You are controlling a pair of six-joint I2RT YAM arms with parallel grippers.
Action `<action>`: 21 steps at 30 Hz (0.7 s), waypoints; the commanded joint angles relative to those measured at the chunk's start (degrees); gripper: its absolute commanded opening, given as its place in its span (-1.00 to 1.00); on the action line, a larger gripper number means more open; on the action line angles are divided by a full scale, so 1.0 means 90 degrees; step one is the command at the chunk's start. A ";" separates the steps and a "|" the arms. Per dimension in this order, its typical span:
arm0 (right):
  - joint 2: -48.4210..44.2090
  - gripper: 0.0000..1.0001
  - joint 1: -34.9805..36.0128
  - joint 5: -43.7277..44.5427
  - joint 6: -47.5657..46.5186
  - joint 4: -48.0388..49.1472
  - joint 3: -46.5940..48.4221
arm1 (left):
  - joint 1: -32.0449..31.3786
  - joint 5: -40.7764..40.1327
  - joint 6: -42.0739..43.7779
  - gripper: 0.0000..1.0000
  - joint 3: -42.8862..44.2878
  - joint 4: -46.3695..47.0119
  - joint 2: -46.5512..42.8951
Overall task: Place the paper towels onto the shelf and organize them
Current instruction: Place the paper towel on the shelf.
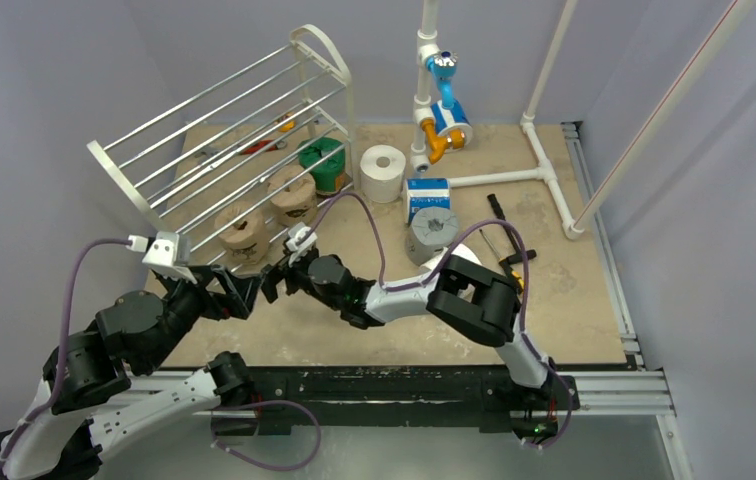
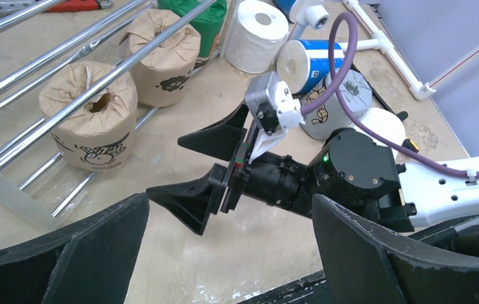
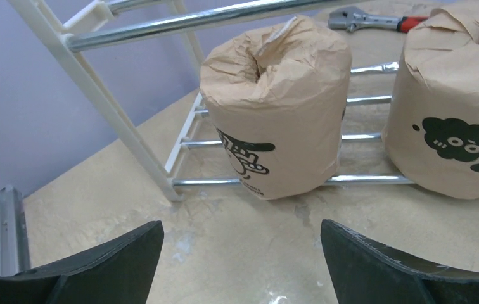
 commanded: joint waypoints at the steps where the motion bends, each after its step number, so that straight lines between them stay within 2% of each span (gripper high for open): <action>1: 0.0237 0.97 0.0262 0.0791 -0.0569 0.0764 0.0638 | -0.0021 -0.0163 -0.0024 1.00 0.0236 0.0018 0.0082; 10: 0.0905 0.97 0.0381 0.1438 -0.0519 0.0676 0.1394 | -0.0024 -0.0192 -0.0023 1.00 0.0244 0.0024 0.0033; 21: 0.1590 0.98 0.0417 0.2340 -0.0249 -0.0295 0.2647 | -0.0018 -0.0210 -0.0022 1.00 0.0274 -0.0018 0.0042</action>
